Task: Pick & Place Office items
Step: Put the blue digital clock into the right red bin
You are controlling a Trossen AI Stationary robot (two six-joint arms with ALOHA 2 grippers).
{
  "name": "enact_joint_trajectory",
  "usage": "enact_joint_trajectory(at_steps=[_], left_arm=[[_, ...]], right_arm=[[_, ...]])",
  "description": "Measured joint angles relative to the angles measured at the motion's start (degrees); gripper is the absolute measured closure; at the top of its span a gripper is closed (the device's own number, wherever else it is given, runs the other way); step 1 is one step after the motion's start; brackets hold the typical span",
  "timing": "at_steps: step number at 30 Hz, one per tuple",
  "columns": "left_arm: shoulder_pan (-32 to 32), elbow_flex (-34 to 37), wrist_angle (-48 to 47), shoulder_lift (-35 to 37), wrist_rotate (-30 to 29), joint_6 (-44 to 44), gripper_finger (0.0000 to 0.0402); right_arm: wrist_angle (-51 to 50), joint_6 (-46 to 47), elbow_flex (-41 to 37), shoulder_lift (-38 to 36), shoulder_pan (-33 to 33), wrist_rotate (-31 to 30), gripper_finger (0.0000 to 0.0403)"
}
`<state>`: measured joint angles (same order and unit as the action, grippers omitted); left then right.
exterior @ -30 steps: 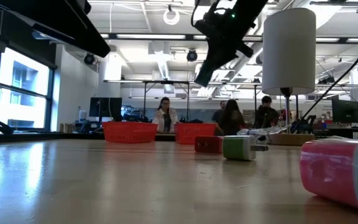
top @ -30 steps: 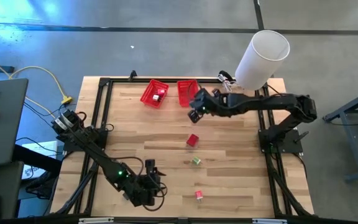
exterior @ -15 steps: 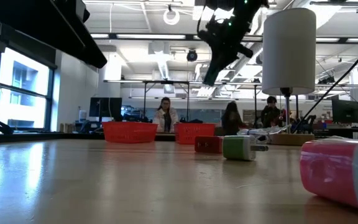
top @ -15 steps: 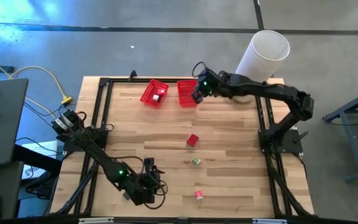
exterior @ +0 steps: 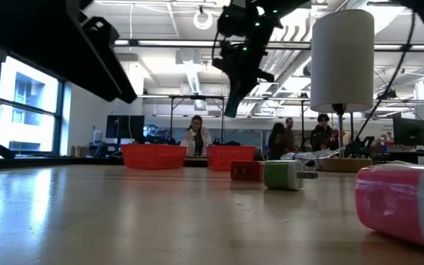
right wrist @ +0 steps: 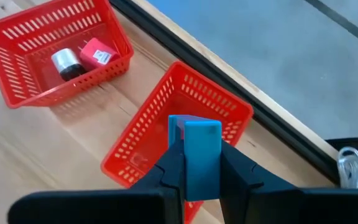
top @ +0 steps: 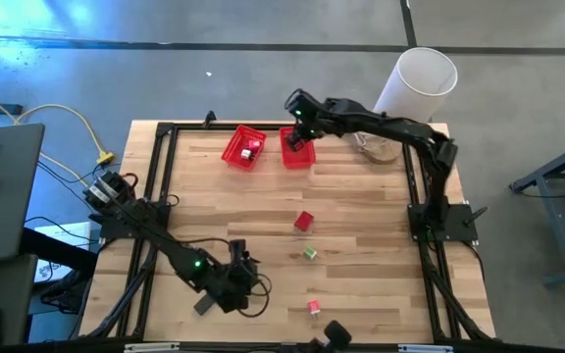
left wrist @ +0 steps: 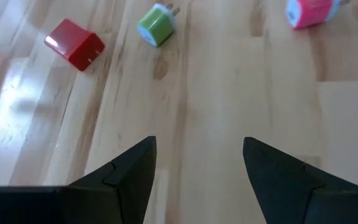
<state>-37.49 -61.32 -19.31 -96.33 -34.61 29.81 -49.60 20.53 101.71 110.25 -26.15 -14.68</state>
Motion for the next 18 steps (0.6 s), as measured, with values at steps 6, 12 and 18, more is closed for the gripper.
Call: enact_joint_trajectory(at_steps=[6,12,18], left_arm=[[1.39,0.0,-0.24,0.0,2.98,-2.78,0.0171],[0.89,0.0,-0.56,0.0,3.03,-3.03,0.0172],[0.46,0.04,-2.18,0.47,3.06,-2.96,0.0172]], right_arm=[[-8.51,0.67,10.89,6.46,-1.67,0.26,0.0355],[-9.24,2.03,11.72,7.5,-3.19,3.14,0.0355],[-10.4,3.18,11.72,7.5,-3.98,3.12,0.0355]])
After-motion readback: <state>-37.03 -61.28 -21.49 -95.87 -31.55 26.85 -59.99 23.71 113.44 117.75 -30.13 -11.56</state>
